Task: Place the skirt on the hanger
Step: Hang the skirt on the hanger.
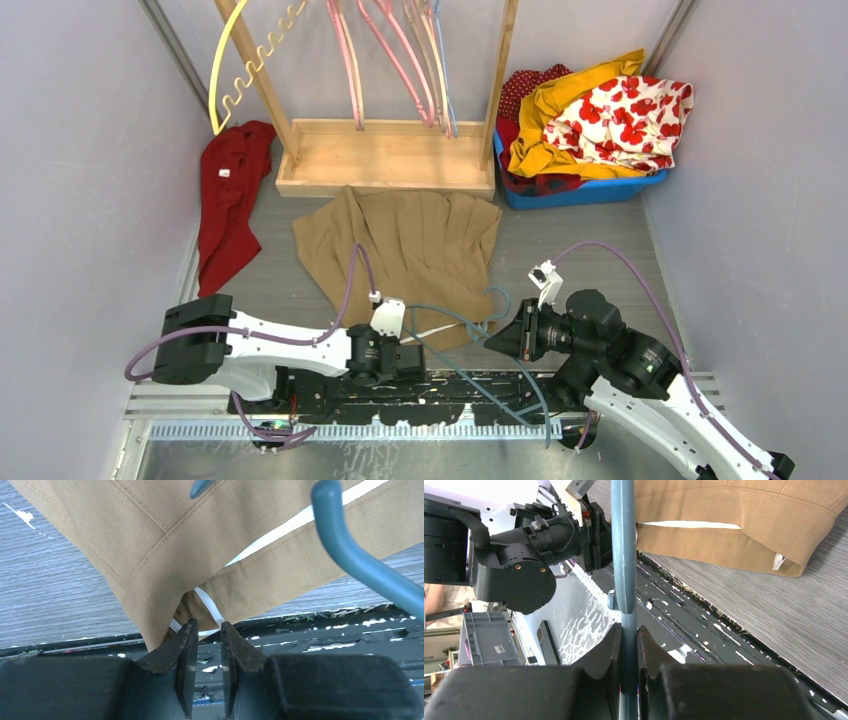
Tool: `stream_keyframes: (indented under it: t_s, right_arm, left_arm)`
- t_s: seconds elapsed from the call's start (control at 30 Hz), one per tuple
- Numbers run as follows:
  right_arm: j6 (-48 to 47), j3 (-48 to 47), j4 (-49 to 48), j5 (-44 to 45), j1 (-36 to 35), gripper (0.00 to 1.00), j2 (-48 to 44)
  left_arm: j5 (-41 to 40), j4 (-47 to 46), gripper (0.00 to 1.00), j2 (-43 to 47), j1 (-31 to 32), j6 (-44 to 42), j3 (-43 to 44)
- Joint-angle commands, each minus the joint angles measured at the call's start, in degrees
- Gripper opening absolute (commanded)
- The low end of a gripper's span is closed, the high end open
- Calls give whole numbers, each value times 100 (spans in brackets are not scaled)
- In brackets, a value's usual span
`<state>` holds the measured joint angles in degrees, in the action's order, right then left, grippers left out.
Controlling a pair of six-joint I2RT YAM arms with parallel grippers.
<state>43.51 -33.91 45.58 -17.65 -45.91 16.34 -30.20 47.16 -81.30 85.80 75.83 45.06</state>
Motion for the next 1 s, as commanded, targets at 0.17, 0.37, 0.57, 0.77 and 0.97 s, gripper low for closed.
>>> stream_keyframes:
  t_s: [0.17,0.37,0.57,0.77,0.97]
  right_arm:
    - [35,-94,-231,-38,-8,1,-76]
    - [28,-105,-239,-49,-6,1,-47]
    - [15,-113,-264,-39,-8,1,-4]
    - [1,-126,-282,-37,-7,1,31]
    - [-17,-126,-325,-51,-6,1,77]
  left_arm:
    - [15,-346,24,54,-45,-477,-164]
    - [224,-567,25,17,-117,-746,-179]
    - [476,-777,25,-9,-210,-925,-276]
    - [465,-778,25,93,-313,-816,-463]
    - [334,-577,22,368,-386,-729,-560]
